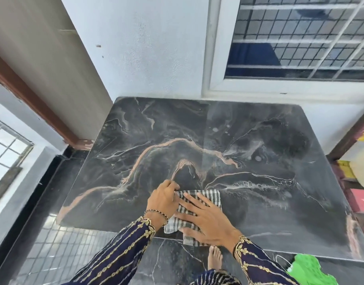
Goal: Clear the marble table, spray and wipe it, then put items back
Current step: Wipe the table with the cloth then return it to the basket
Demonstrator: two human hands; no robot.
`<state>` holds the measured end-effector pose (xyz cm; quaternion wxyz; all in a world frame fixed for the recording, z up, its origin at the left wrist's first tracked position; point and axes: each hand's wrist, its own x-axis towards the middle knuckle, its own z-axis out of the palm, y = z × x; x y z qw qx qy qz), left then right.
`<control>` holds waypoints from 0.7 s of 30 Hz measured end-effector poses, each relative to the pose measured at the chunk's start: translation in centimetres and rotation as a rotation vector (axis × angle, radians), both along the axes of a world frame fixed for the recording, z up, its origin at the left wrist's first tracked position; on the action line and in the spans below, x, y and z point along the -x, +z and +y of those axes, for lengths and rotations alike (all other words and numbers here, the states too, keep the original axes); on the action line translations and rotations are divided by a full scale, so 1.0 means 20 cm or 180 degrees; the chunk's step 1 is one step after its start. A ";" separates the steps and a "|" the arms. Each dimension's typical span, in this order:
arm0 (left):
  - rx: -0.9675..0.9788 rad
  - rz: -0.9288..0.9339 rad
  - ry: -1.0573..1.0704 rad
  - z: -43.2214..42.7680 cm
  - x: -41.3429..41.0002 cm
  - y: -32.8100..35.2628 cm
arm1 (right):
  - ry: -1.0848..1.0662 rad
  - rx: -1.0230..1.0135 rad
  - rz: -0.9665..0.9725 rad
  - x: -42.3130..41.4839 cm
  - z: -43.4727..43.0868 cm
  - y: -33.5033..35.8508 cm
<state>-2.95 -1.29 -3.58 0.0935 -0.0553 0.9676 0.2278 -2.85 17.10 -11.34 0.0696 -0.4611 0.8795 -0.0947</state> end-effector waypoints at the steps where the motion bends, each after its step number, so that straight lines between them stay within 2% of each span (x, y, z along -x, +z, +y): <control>1: -0.0062 -0.0026 0.0023 0.02 0.04 0.00 | -0.0066 0.0009 0.0004 0.05 0.01 0.00; 8: -0.0560 0.0102 0.0207 0.13 0.34 -0.05 | -0.0374 0.0075 -0.0054 0.49 0.05 0.00; 12: -0.0701 0.0136 0.0092 0.17 0.61 -0.07 | -0.0504 0.0091 -0.0177 0.90 0.08 0.00; 15: -0.0318 -0.0040 -0.0184 0.18 0.82 -0.09 | -0.0699 0.0050 -0.0197 1.23 0.07 0.01; 18: 0.0593 -0.0742 -0.0278 0.18 1.04 -0.09 | -0.0860 -0.0025 -0.0219 1.52 0.04 0.00; 21: 0.1127 -0.1366 -0.0306 0.22 1.20 -0.10 | -0.0978 -0.0018 -0.0218 1.76 0.02 -0.02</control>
